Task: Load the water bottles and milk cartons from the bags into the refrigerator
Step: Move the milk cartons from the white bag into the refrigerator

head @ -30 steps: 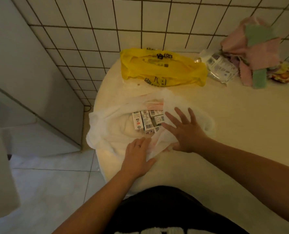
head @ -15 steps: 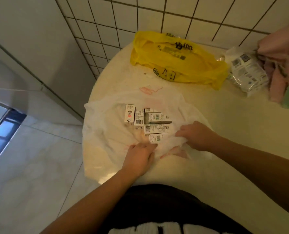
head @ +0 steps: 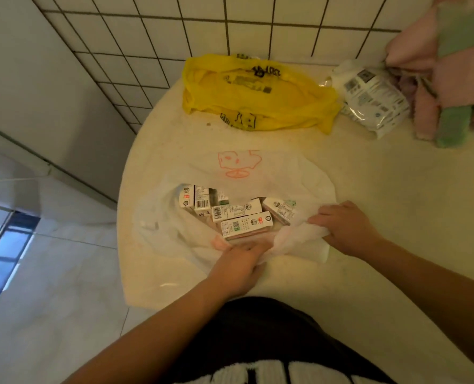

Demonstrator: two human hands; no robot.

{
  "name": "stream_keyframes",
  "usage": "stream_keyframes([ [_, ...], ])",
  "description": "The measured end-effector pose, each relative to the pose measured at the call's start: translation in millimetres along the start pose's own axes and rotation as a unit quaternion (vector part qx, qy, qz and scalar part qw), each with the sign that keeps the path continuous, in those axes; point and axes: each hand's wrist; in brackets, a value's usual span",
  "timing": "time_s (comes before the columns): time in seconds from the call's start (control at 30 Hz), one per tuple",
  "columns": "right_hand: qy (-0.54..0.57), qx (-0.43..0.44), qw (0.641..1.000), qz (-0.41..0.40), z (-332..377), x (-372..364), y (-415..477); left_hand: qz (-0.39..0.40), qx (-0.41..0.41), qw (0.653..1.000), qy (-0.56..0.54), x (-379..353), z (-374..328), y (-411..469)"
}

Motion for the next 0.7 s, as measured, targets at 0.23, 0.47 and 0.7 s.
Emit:
stream_keyframes([
  [0.23, -0.06, -0.107, 0.979, 0.16, 7.4, 5.0, -12.5, -0.043, -0.027, 0.999, 0.006, 1.4, -4.2, 6.8],
  [0.47, 0.019, -0.104, 0.985, -0.139, 56.8, 15.0, -4.1, -0.246, 0.045, 0.968, 0.008, 29.8, 34.4, 2.3],
  [0.7, 0.107, -0.006, 0.994, -0.032, 112.5, 0.1, 39.7, -0.14, 0.106, 0.981, 0.082, 57.2, 59.3, 14.8],
])
Point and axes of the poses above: each hand's wrist, its own y-axis towards the middle knuckle, its own x-axis out of the back of the hand, z = x × y, and after that the axes turned 2 degrees about -x, right-handed
